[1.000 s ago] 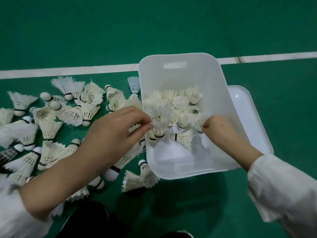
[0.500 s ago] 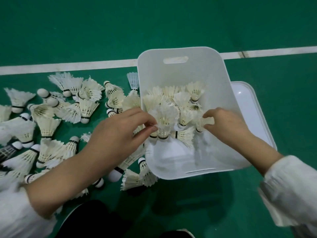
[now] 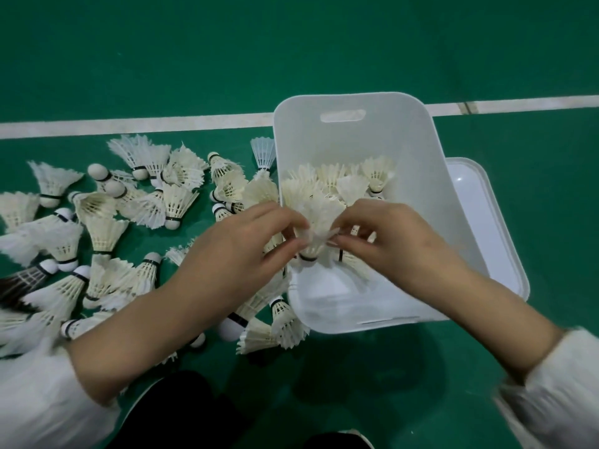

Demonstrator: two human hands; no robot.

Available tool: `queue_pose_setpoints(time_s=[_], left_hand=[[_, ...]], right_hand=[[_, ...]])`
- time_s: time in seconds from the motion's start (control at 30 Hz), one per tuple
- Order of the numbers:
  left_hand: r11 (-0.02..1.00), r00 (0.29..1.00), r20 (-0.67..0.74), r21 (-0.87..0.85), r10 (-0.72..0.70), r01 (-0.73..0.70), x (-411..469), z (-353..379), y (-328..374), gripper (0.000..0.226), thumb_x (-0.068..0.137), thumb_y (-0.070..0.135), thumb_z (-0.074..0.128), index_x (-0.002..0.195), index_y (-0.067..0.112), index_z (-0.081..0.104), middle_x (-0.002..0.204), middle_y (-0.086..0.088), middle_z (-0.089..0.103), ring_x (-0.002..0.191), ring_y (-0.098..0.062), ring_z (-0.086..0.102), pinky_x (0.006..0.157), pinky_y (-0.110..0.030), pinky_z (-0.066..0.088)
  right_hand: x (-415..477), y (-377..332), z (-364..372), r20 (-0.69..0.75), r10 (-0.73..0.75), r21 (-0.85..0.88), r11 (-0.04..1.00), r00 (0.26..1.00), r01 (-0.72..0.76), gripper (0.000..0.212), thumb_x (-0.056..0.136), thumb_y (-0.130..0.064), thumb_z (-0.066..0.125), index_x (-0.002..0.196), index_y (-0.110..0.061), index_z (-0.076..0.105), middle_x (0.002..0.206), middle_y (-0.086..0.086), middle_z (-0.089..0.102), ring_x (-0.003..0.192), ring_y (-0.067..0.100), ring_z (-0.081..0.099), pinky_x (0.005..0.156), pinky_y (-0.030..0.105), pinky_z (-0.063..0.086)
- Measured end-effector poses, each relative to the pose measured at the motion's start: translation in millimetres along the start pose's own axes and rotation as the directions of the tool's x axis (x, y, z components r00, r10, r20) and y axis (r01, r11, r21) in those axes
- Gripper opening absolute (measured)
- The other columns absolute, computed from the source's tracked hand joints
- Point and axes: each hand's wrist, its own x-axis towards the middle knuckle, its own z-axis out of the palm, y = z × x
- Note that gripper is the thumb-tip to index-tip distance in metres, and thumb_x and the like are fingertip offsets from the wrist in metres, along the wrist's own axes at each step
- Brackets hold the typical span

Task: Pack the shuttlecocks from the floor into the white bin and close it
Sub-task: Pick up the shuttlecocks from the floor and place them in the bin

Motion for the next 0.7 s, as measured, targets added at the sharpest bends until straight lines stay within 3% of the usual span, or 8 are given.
queue_pose_setpoints(time_s=[0.07, 0.17, 0.2, 0.3, 0.4, 0.57, 0.7], left_hand=[[0.993, 0.997, 0.012, -0.086, -0.075, 0.075, -1, -6, 6, 0.040, 0.082, 0.052, 0.044, 0.117, 0.034, 0.049, 0.085, 0.020, 0.057, 0.056, 0.013, 0.049, 0.047, -0.010, 0.030], [0.970, 0.987, -0.033, -0.192, -0.157, 0.148, -5, -16, 3, 0.036, 0.079, 0.056, 0.036, 0.106, 0.033, 0.044, 0.080, 0.013, 0.059, 0.056, 0.006, 0.054, 0.050, -0.009, 0.040], [0.967, 0.985, -0.050, -0.204, -0.164, 0.151, -7, -18, 0, 0.034, 0.082, 0.057, 0.037, 0.100, 0.030, 0.047, 0.077, 0.012, 0.059, 0.062, 0.005, 0.055, 0.054, -0.008, 0.041], [0.983, 0.993, -0.055, -0.152, -0.108, 0.099, -13, -21, -11, 0.035, 0.085, 0.055, 0.043, 0.087, 0.023, 0.058, 0.074, 0.012, 0.059, 0.073, -0.002, 0.055, 0.064, -0.011, 0.043], [0.994, 0.998, -0.012, -0.091, -0.055, 0.054, -16, -20, -17, 0.030, 0.081, 0.049, 0.047, 0.084, 0.021, 0.058, 0.078, 0.012, 0.056, 0.076, -0.007, 0.054, 0.068, -0.017, 0.044], [0.998, 0.998, 0.063, -0.059, -0.011, 0.015, -21, -14, -21, 0.012, 0.087, 0.032, 0.053, 0.084, 0.021, 0.059, 0.084, 0.015, 0.054, 0.081, -0.004, 0.054, 0.072, -0.016, 0.043], [0.998, 0.997, 0.080, -0.059, 0.000, 0.005, -23, -13, -24, 0.019, 0.087, 0.038, 0.048, 0.085, 0.024, 0.060, 0.085, 0.017, 0.054, 0.082, -0.002, 0.053, 0.073, -0.013, 0.041]], right_hand=[[-1, 7, -14, -0.103, 0.089, 0.037, 0.996, 0.991, -0.085, 0.007, 0.084, -0.030, 0.064, 0.079, -0.025, 0.066, 0.074, -0.015, 0.058, 0.066, 0.007, 0.054, 0.066, 0.019, 0.043], [-5, 28, -30, -0.180, 0.274, 0.073, 0.962, 0.945, -0.265, 0.015, 0.083, -0.033, 0.066, 0.075, -0.020, 0.065, 0.066, -0.014, 0.056, 0.061, 0.003, 0.052, 0.052, 0.006, 0.034], [-5, 34, -29, -0.148, 0.310, 0.038, 0.951, 0.939, -0.307, 0.016, 0.082, -0.034, 0.066, 0.076, -0.019, 0.067, 0.067, -0.013, 0.058, 0.063, 0.007, 0.054, 0.052, 0.007, 0.034], [1, 44, 1, 0.047, 0.318, -0.153, 0.939, 0.947, -0.308, 0.019, 0.083, -0.033, 0.066, 0.085, -0.015, 0.071, 0.083, 0.000, 0.069, 0.082, 0.020, 0.061, 0.067, 0.026, 0.042], [14, 50, 40, 0.189, 0.276, -0.253, 0.941, 0.942, -0.225, 0.018, 0.086, -0.027, 0.061, 0.091, -0.012, 0.069, 0.093, 0.005, 0.069, 0.086, 0.022, 0.060, 0.069, 0.027, 0.042], [41, 56, 73, 0.225, 0.263, -0.395, 0.905, 0.938, -0.159, 0.017, 0.087, -0.017, 0.051, 0.089, -0.005, 0.063, 0.089, 0.009, 0.059, 0.086, 0.029, 0.059, 0.071, 0.035, 0.048], [49, 58, 83, 0.204, 0.262, -0.414, 0.896, 0.943, -0.159, 0.019, 0.089, -0.015, 0.047, 0.098, -0.006, 0.061, 0.102, 0.013, 0.060, 0.092, 0.033, 0.060, 0.077, 0.039, 0.051]])
